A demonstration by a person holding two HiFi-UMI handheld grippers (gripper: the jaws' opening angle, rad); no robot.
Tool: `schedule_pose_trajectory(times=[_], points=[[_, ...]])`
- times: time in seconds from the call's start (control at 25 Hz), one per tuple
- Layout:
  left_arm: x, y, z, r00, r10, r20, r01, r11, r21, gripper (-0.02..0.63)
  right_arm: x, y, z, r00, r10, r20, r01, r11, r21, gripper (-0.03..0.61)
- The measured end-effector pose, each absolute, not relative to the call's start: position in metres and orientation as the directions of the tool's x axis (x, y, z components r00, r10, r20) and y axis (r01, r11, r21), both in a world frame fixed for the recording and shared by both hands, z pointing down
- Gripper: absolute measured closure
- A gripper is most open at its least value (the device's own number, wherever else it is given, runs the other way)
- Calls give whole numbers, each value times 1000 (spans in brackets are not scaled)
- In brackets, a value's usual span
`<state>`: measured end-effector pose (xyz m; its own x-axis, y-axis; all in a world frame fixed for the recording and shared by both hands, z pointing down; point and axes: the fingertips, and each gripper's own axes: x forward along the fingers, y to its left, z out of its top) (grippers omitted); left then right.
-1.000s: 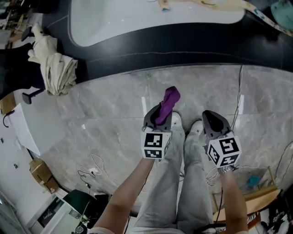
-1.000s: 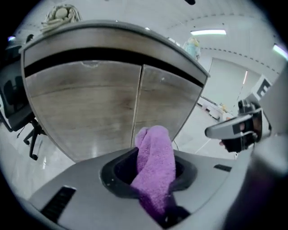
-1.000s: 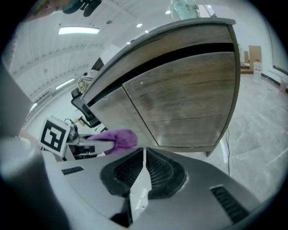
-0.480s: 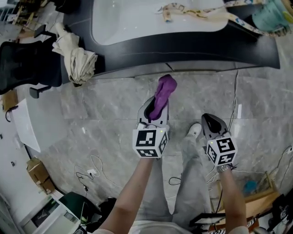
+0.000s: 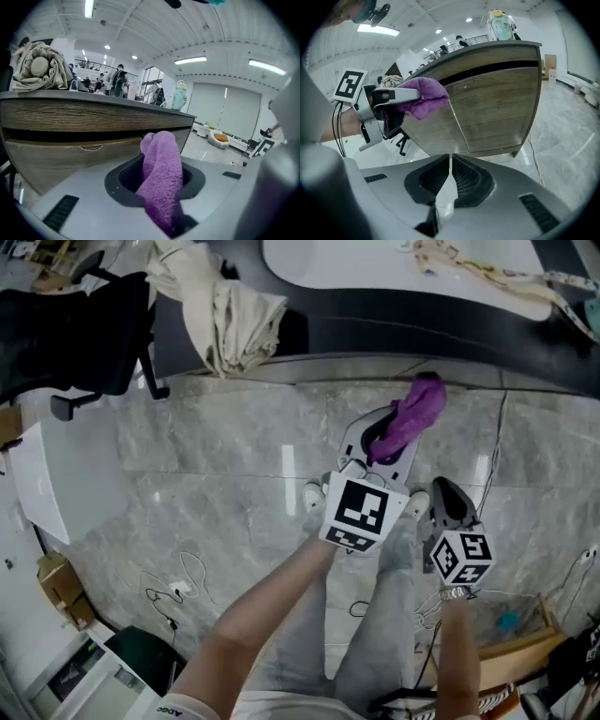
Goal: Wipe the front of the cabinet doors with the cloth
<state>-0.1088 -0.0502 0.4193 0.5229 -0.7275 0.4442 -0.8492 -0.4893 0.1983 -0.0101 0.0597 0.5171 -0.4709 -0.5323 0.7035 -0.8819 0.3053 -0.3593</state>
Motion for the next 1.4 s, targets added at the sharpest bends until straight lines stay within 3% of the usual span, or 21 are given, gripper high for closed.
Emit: schedule_pose_trajectory(times=[0.12,0.28,0.56,0.8,1.08,1.4], points=[[-122,-50,418,547,-707,448,-830,-529,179,502,-55,65,509,-512,-537,671,-859,312,-405,543],[-136,-62,424,502,-743,443,-863,-467,195,502,-86,60,503,-590,-498,636,-807,398,-436,543],[-125,-72,433,417,-799,434,-909,-355,219,502,-71,60,502,-656,-403,638,-736,530,-422,543],[-126,-82,441,379,-803,460,-925,-314,214,502,-29,49,510,-593,-451,667,-797,443,-410,543],[-199,-91,453,321,-832,453,-945,-249,213,502,-34,47,531,-514,-513,688,-858,321,-401,543],[-341,-62,457,227,-846,482,-972,-165,168,502,-151,66,528,-566,-473,675,-822,388,-417,543]])
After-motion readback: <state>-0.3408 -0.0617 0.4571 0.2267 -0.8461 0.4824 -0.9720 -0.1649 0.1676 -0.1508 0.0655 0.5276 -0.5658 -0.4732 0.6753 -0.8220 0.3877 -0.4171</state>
